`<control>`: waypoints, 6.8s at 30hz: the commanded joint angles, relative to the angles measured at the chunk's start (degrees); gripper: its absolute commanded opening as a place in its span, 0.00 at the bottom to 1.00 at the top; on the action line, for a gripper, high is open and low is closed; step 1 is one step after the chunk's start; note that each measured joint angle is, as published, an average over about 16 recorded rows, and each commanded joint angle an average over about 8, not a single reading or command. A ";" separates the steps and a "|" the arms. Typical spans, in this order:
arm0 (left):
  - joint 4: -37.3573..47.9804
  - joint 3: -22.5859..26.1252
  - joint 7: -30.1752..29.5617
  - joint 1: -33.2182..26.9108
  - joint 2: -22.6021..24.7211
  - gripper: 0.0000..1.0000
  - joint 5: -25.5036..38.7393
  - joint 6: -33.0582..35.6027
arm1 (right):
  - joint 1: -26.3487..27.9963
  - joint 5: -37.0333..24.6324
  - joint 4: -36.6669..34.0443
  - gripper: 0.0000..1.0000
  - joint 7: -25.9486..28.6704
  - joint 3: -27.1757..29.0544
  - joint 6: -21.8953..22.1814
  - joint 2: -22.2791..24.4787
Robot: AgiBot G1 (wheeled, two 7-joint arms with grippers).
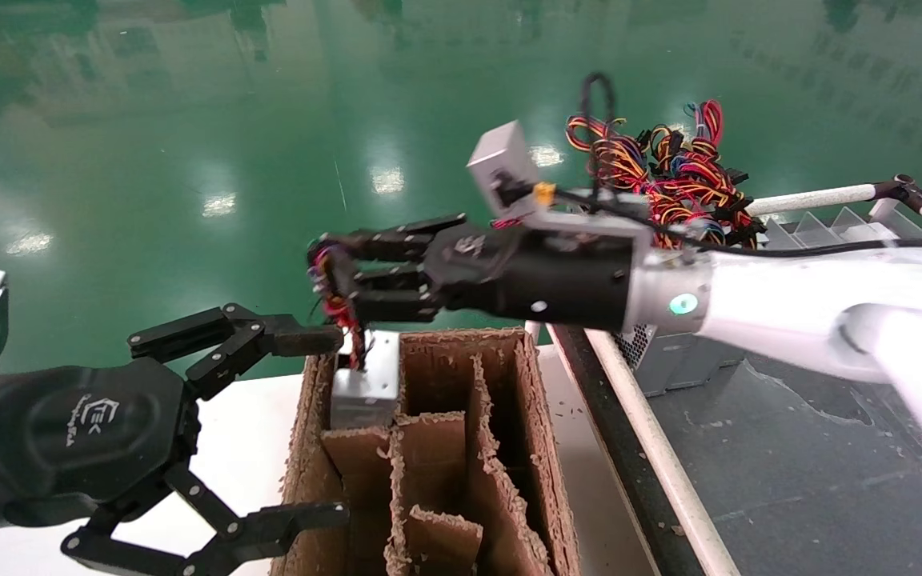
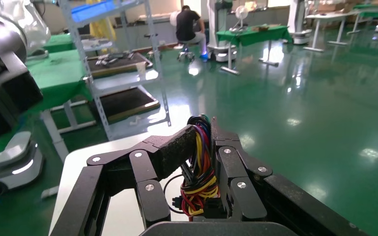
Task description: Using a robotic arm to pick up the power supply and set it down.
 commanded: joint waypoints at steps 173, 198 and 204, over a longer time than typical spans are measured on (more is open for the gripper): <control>0.05 0.37 0.20 -0.09 -0.15 1.00 -0.26 -0.15 | -29.94 -13.22 55.57 1.00 15.37 42.72 -0.04 39.70; 0.07 0.39 0.22 -0.08 -0.16 1.00 -0.28 -0.18 | -33.96 -22.54 54.83 1.00 20.91 52.55 -7.80 35.50; 0.07 0.39 0.22 -0.08 -0.16 1.00 -0.28 -0.18 | -33.81 -22.15 54.84 1.00 20.77 52.17 -7.49 35.67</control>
